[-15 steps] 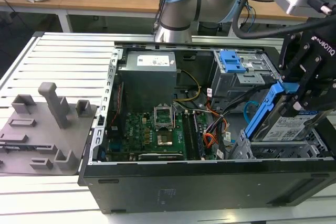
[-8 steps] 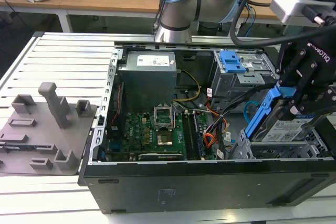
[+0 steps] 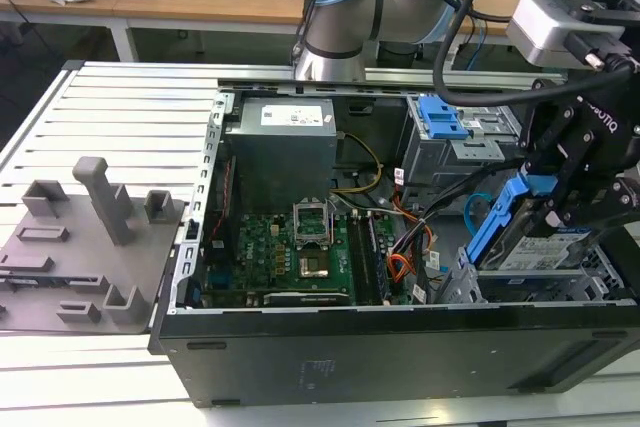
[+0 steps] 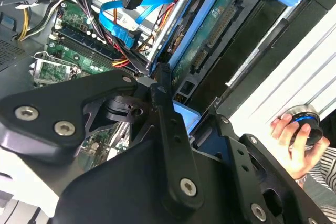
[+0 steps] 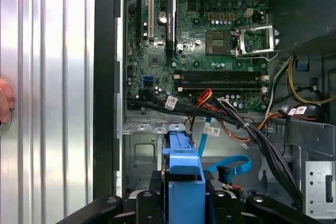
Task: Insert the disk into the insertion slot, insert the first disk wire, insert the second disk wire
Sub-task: 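Insert the disk into the insertion slot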
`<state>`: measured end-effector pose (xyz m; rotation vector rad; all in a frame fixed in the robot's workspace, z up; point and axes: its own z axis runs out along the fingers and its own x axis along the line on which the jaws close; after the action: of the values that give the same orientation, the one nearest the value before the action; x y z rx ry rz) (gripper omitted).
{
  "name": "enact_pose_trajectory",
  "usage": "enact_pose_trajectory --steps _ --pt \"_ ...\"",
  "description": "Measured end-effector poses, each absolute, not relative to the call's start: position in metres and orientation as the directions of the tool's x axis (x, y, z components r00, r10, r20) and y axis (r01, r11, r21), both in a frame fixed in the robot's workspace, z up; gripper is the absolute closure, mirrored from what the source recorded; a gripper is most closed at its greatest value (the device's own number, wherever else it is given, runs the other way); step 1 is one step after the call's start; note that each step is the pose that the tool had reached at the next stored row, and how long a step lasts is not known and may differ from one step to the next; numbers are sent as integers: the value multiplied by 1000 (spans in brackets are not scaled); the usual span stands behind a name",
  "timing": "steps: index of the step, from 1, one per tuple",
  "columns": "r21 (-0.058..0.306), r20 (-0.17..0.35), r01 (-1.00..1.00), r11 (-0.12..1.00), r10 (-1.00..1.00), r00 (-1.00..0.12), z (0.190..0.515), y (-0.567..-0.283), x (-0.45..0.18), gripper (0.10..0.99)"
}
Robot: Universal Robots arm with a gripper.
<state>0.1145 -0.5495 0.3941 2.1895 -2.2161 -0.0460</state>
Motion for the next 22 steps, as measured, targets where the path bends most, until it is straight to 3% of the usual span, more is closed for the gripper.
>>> enact_pose_trajectory --steps 2,3,7,9,10,12,13,14,22 --pt "39 -2 -999 12 -1000 -12 394 -549 115 714" --pt "39 -2 -999 12 -1000 -12 394 -549 115 651" --pt "39 -2 -999 12 -1000 -12 394 -549 115 651" --pt "39 -2 -999 12 -1000 -12 394 -549 115 792" --pt "39 -2 -999 12 -1000 -12 394 -549 114 792" --pt "39 -2 -999 12 -1000 -12 394 -549 115 914" --pt "39 -2 -999 12 -1000 -12 393 -549 114 914" --pt "39 -2 -999 12 -1000 -12 393 -549 114 973" --pt "39 -3 -999 12 -1000 -12 391 -549 115 980"
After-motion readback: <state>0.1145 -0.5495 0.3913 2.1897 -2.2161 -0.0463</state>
